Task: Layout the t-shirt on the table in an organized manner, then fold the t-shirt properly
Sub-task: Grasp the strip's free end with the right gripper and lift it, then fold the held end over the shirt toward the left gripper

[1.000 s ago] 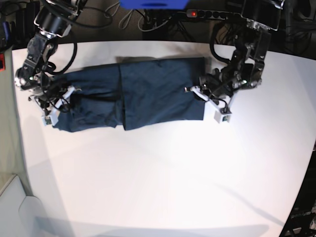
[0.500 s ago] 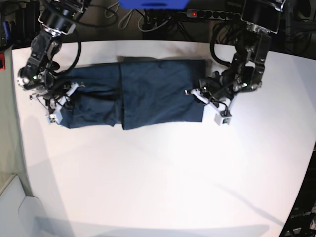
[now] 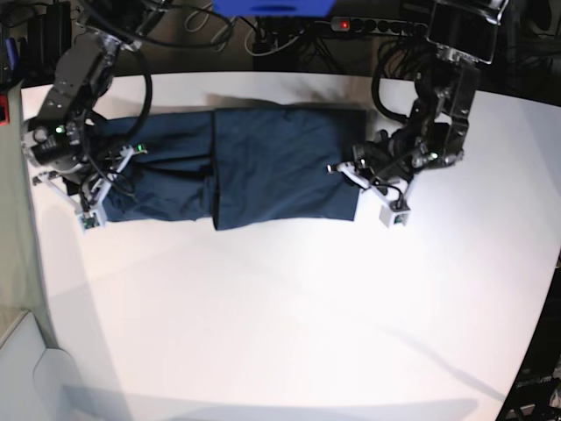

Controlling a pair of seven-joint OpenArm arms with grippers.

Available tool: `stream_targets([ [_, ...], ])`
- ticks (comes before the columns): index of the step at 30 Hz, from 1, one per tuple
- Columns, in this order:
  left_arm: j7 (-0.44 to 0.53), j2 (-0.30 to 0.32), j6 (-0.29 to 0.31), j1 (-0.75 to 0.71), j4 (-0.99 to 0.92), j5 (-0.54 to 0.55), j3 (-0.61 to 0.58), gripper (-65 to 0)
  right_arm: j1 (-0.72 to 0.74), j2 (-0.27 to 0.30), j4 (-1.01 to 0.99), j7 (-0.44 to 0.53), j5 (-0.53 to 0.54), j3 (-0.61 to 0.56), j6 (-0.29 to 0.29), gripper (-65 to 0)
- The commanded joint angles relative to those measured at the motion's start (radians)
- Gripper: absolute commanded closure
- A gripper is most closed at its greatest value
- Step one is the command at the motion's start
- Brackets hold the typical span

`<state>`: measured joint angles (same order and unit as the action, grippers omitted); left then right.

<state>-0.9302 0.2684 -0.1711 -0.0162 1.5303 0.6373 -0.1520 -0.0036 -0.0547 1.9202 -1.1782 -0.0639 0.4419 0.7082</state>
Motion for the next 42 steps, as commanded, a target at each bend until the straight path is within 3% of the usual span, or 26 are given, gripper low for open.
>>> stream_targets([
  [1, -0.006, 0.01, -0.023, 0.006, 0.005, -0.02, 0.004, -0.2, 0.011, 0.003, 0.035, 0.002, 0.003, -0.016, -0.01, 0.0],
  [11, -0.006, 0.009, -0.023, 0.008, 0.005, -0.02, 0.004, -0.2, -0.048, -0.101, 0.101, -0.029, 0.0, -0.285, -0.01, 0.0],
  [28, -0.006, 0.009, -0.023, 0.008, 0.005, -0.021, 0.004, -0.2, -0.019, -0.102, 0.088, -0.019, 0.002, -0.871, -0.01, 0.0],
  [42, -0.008, 0.009, -0.023, -0.001, 0.017, -0.02, 0.004, -0.2, 0.041, -0.102, -0.051, 0.062, 0.003, -0.918, -0.01, 0.0],
])
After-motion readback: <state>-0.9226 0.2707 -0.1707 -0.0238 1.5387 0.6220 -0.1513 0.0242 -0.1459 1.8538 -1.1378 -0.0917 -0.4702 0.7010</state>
